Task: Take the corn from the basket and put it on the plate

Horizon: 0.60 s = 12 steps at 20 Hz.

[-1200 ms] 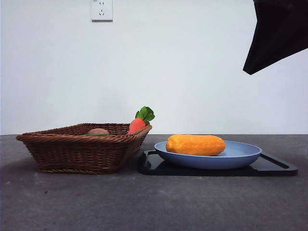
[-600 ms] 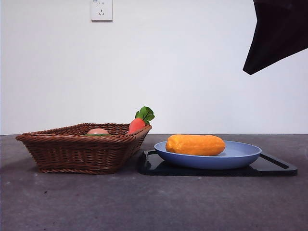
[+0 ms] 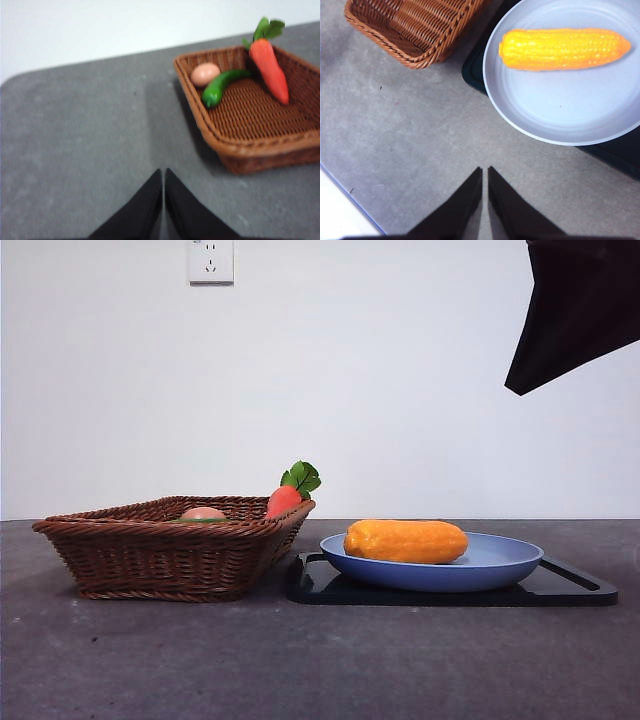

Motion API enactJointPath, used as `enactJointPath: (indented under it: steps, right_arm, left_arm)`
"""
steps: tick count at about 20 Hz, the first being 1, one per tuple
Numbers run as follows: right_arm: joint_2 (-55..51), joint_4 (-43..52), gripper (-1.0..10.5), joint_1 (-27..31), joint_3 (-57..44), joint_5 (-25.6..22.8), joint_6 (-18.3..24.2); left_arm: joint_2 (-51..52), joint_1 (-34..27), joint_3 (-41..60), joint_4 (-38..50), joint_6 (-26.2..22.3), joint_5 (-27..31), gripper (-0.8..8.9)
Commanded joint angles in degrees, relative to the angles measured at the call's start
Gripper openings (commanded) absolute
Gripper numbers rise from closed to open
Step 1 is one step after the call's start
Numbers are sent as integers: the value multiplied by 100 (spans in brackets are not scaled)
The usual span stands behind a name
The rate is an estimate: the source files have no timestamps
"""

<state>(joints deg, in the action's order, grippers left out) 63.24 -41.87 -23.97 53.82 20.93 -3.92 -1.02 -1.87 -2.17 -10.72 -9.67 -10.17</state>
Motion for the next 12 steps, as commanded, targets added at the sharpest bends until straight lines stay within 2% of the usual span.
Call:
enactJointPath:
  steps: [1, 5, 12]
  right_arm:
    - [33, 37, 4, -26, 50, 0, -55]
    - [33, 33, 4, -26, 50, 0, -55]
    - [33, 35, 5, -26, 50, 0, -55]
  left_arm:
    - [87, -11, 37, -332, 55, 17, 7]
    - [85, -11, 55, -345, 282, 15, 7]
    - [85, -11, 52, -341, 293, 15, 8]
